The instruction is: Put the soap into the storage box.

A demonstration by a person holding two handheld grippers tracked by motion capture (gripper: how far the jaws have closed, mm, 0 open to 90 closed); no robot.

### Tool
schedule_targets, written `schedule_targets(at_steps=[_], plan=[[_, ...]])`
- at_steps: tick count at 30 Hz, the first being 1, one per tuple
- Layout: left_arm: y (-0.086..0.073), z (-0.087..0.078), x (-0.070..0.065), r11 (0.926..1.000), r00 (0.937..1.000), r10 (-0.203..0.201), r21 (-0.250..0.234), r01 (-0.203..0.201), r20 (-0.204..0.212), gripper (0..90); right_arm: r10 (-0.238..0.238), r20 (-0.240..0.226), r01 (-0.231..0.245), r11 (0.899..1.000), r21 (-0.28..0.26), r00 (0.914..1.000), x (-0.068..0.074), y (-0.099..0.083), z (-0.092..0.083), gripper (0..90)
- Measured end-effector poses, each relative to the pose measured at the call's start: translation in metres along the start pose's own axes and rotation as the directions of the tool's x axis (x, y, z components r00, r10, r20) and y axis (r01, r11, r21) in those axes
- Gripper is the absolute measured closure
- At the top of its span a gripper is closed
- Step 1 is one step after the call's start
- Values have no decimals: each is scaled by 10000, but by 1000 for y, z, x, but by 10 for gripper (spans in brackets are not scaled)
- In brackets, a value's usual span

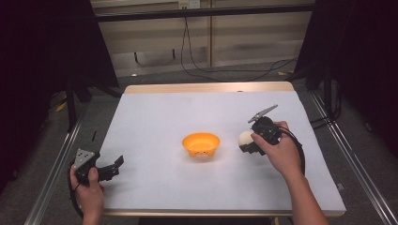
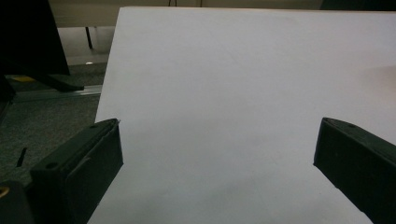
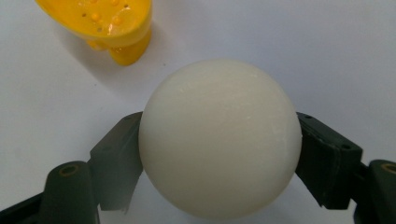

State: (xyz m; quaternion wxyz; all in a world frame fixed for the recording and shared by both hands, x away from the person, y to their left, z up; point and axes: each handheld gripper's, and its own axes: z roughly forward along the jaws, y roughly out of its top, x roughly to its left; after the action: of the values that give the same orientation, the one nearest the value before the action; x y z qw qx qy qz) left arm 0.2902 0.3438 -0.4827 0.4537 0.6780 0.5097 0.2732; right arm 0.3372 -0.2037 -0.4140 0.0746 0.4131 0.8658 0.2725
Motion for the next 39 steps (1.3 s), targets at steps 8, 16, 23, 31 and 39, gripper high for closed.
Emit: schedule_targets(at_steps=[8, 16, 23, 31, 39], plan=[[0, -1, 1, 10000, 9999, -31, -33, 31, -104, 6, -172, -86, 172, 9999, -18, 9998, 7, 12, 1, 239], [0, 0, 1, 10000, 10000, -35, 38, 35, -20, 7, -361, -227, 359, 9993, -64, 9991, 15, 25, 5, 239], [0, 0, 1, 10000, 10000, 0, 41, 0, -28, 7, -627, -273, 624, 9980, -101, 9977, 23, 37, 8, 239], [0, 1, 1, 10000, 10000, 10, 56, -10, 17, 9, -762, -364, 757, 9970, -139, 9964, 29, 45, 11, 239], [0, 0, 1, 10000, 10000, 61, 61, -61, 3, 9, -847, -509, 843, 9964, -84, 9951, 36, 52, 19, 239]])
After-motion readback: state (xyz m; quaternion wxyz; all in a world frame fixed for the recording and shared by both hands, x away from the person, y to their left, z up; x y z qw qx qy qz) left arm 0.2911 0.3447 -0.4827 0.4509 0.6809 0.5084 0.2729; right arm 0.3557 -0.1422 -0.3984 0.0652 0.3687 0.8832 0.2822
